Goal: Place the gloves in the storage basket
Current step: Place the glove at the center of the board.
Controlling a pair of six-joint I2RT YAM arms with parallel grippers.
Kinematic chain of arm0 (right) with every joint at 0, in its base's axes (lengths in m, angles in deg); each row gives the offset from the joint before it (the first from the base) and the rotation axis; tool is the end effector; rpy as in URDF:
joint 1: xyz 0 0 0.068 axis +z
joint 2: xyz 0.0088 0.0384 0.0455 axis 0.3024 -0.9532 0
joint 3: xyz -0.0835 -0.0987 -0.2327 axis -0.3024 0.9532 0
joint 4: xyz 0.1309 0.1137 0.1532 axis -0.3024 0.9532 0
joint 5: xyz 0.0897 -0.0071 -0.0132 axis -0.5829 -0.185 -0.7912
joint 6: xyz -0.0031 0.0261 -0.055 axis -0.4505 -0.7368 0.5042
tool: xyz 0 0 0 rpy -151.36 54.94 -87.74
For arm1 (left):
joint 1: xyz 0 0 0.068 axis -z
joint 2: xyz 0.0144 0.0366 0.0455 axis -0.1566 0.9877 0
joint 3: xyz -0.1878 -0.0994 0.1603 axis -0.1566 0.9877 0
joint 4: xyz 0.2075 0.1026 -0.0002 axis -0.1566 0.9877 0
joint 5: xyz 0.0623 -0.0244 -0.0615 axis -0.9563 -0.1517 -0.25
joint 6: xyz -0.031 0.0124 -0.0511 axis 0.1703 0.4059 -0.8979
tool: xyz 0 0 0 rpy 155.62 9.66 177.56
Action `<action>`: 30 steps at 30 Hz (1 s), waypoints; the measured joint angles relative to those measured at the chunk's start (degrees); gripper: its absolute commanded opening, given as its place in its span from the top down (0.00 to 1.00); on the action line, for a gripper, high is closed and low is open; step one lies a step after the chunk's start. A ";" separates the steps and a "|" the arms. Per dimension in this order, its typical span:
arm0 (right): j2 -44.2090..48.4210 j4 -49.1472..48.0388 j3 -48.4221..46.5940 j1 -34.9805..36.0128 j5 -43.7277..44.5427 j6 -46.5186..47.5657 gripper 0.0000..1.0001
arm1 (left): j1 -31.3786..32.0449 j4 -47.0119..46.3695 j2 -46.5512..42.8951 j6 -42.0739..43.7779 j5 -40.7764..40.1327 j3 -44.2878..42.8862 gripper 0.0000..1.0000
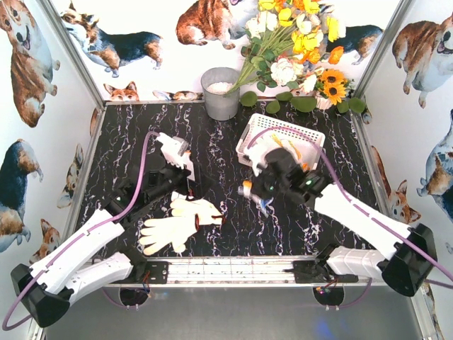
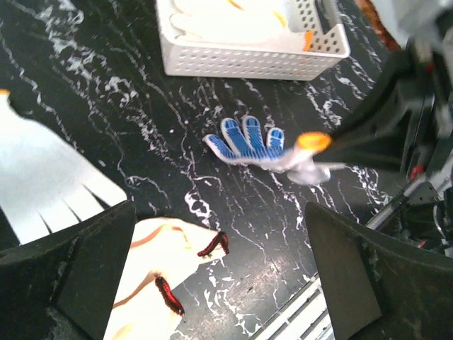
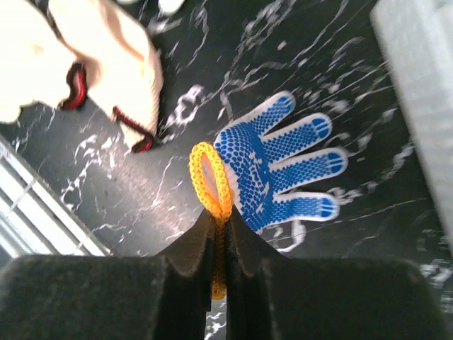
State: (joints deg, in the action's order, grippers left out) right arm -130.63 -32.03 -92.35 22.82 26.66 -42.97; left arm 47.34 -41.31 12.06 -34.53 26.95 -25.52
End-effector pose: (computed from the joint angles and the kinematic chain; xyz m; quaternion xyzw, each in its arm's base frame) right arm 0.1637 0.1476 0.2871 -0.3366 0.8547 0.1959 0.3432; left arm 0.1416 -0.1168 0.3212 0.1387 0.8107 -0.3175 0.4719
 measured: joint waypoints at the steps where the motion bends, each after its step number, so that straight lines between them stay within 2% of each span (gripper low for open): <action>1: -0.33 -0.87 1.84 1.11 -0.22 -0.61 1.00 | -0.07 0.17 -0.07 -0.50 -0.76 0.44 0.00; 4: -1.53 -3.43 6.62 4.50 -1.42 -3.37 1.00 | -0.11 0.50 -0.17 -2.29 -2.67 2.03 0.00; 5: -1.95 -4.28 8.00 5.79 -1.86 -4.59 0.94 | -0.11 0.66 -0.17 -2.86 -3.02 2.67 0.00; 11: -2.93 -9.01 13.33 11.98 -4.22 -12.72 0.45 | -0.15 -0.22 -0.07 -6.38 -2.29 7.67 0.00; 13: -2.89 -9.35 13.53 12.98 -4.59 -15.41 0.37 | -0.15 -0.42 0.22 -7.54 -1.31 8.98 0.00; 18: 1.09 -9.33 13.62 13.14 -1.95 -22.43 0.37 | 0.02 -4.66 0.68 -11.65 1.44 13.44 0.02; 23: 9.20 -4.70 15.30 12.39 6.84 -35.98 0.39 | 4.13 -13.29 3.45 -18.78 3.45 19.89 0.15; 26: 11.52 -1.31 18.71 10.73 8.94 -42.93 0.43 | 9.75 -17.11 8.04 -21.14 3.32 20.13 0.25; 30: 11.28 2.21 22.62 9.01 9.86 -48.81 0.48 | 14.01 -21.40 14.14 -23.32 3.43 20.13 0.35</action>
State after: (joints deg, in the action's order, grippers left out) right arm -119.35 -29.82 -69.73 31.83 36.52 -91.78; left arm 61.35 -62.71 26.21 -57.85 30.38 -5.39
